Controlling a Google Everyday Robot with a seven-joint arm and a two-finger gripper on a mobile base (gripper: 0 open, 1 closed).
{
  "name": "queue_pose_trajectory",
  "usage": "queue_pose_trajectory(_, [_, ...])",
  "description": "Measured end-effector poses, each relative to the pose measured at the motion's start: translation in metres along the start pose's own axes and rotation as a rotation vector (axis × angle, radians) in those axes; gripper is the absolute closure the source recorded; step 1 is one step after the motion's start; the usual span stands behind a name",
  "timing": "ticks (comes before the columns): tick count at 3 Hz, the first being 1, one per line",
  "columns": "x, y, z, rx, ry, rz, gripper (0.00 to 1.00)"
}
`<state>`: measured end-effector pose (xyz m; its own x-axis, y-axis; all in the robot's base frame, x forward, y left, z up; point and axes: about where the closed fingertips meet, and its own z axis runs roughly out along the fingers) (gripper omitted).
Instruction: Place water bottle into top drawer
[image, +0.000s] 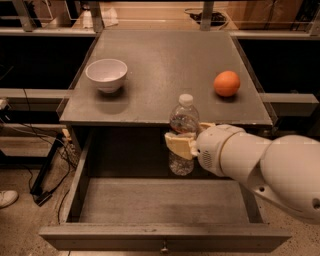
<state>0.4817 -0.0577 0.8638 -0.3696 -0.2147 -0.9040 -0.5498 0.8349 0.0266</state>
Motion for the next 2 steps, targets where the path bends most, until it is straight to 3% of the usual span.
queue_pose_trajectory(1, [0.0516,0.0076,0.0331,-0.006,0.012,0.039,1.0])
queue_pose_trajectory(2, [0.0524,0.0073,0.0335,-0.005,0.012,0.041,1.0])
